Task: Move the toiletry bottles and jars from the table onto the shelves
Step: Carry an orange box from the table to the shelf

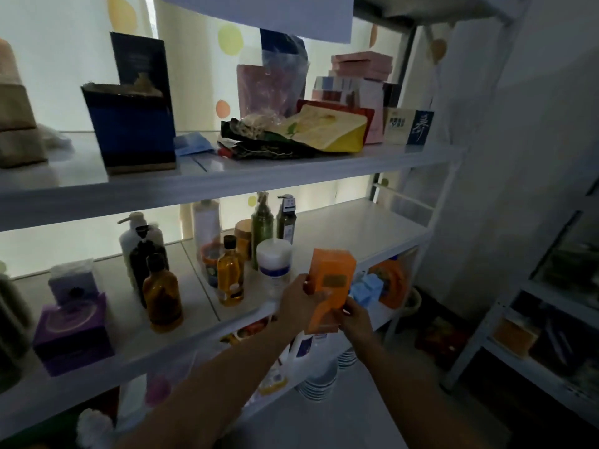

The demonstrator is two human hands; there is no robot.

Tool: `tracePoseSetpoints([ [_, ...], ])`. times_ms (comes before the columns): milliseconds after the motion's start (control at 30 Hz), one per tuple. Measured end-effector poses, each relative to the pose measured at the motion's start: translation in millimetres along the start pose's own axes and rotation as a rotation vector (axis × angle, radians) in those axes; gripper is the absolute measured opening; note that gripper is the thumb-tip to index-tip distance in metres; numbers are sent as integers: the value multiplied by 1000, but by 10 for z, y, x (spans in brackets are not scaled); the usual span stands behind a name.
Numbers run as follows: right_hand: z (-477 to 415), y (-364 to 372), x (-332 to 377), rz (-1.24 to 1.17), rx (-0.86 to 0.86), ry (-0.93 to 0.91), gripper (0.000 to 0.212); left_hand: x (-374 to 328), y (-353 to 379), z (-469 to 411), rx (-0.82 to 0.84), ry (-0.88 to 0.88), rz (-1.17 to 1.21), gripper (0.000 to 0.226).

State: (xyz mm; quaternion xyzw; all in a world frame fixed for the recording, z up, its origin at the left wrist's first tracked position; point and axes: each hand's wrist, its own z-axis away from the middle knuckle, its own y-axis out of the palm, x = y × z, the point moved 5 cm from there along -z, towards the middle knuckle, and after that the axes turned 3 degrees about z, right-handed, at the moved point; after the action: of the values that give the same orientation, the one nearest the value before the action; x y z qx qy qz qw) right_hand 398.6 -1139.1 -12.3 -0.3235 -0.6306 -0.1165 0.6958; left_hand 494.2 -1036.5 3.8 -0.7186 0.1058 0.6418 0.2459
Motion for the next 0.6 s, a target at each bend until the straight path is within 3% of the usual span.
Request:
tracePoseSetpoints([
  [300, -1073, -140, -21, 49, 50, -33, 23, -73, 330, -744, -172, 75, 81, 44],
  [400, -1509, -177, 13, 18, 132, -46, 28, -123, 428, -1021, -235, 122, 153, 35],
  [600, -2277, -95, 39, 108, 321, -116, 28, -144, 475, -1536, -402, 133, 157, 36],
])
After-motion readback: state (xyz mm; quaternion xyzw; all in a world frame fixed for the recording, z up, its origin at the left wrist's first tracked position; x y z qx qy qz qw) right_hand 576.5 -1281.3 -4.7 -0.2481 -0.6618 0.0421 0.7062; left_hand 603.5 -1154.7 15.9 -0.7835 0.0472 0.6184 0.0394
